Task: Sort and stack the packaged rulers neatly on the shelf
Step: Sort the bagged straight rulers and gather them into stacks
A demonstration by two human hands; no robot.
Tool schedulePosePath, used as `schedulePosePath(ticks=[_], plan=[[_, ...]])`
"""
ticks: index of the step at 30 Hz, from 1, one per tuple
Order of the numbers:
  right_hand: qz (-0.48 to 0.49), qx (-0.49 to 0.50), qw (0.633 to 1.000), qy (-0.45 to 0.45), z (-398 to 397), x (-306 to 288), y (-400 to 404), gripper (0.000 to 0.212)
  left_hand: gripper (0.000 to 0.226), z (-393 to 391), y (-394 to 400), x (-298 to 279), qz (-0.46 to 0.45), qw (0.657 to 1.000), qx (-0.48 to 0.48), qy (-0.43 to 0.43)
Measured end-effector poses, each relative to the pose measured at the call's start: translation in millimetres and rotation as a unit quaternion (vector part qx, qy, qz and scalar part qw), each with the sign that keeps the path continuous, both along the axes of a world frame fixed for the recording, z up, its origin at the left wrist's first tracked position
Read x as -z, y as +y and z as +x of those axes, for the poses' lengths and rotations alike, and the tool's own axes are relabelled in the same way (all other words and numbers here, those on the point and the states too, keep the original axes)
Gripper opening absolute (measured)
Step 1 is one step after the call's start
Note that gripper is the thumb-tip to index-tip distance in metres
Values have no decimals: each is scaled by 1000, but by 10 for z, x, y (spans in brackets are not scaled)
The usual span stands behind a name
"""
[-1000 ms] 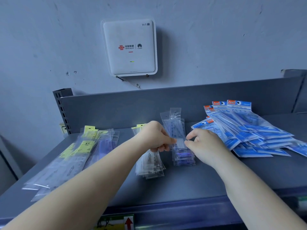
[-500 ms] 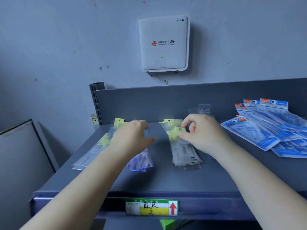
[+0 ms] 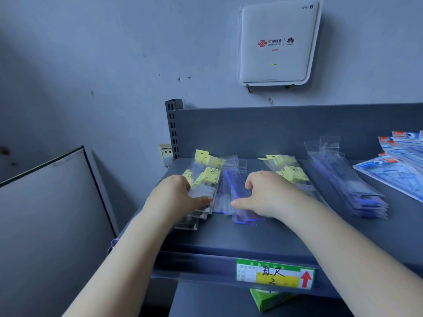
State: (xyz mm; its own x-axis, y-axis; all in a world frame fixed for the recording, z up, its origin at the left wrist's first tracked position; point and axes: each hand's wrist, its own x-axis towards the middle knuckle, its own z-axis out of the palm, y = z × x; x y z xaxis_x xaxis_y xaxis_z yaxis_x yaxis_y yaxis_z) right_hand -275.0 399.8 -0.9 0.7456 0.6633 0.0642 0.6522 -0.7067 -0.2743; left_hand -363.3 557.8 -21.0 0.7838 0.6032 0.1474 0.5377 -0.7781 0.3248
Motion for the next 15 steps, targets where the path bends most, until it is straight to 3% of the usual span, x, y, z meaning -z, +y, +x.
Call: schedulePosePath(ticks=[3,6,15], plan=[[-41,20,999,11,-40,-7,49,37,38,-20,102,3,-46,998,1,-31],[-48,44,998,26,-40,-44,57,50,30,-26,186,-9,-61,996,8,-59],[-63,60,994,63,16,-80,108,49,49,40,179,26,-35,999,11,-35]])
